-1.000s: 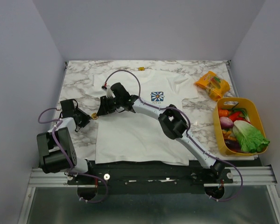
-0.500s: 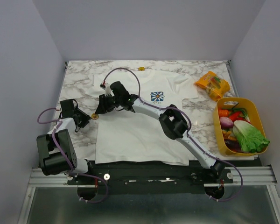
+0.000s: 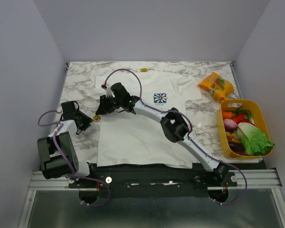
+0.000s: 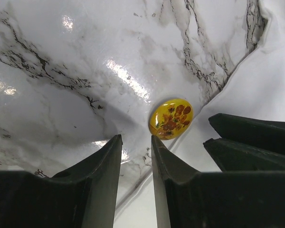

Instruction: Pin the brooch onto the clothing

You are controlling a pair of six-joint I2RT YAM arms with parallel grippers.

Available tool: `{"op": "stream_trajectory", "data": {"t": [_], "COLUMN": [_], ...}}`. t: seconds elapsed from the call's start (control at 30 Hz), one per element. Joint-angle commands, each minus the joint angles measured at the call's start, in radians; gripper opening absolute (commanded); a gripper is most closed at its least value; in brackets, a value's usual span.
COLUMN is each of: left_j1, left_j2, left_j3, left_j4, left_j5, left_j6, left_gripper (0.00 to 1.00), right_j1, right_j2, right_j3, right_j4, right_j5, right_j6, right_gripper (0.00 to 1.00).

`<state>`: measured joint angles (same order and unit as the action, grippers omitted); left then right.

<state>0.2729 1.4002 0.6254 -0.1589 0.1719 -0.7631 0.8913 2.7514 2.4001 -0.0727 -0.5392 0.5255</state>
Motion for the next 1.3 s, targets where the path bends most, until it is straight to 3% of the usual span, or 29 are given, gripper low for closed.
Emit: {"op": "stream_trajectory", "data": {"t": [0.0, 0.3, 0.63, 1.27], "left_j1": [0.002, 0.002, -0.006, -0.046], "left_j2": [-0.015, 0.031, 0.213, 0.218], "left_j3": [0.028, 0.079, 0.105, 0.109], "left_j4": [-0.008, -0.008, 0.036, -0.027], "left_j5": [-0.018, -0.025, 0.066, 0.140], "left_j6": [0.004, 0.010, 0.002, 0.056], "left_gripper": [0.43, 0.55, 0.56, 0.54], "right_j1": [0.009, 0.006, 0.006, -0.009], "right_j2": [0.028, 0.048, 0.062, 0.073], "right_j3": [0.027, 0.005, -0.013, -0.024], "right_j4": [-0.053, -0.087, -0.101, -0.121], "right_j5": [0.004, -0.065, -0.082, -0.096], "right_j6": [0.028, 0.117, 0.163, 0.209], "right_gripper": [0.44, 0.44, 0.44, 0.45]}}
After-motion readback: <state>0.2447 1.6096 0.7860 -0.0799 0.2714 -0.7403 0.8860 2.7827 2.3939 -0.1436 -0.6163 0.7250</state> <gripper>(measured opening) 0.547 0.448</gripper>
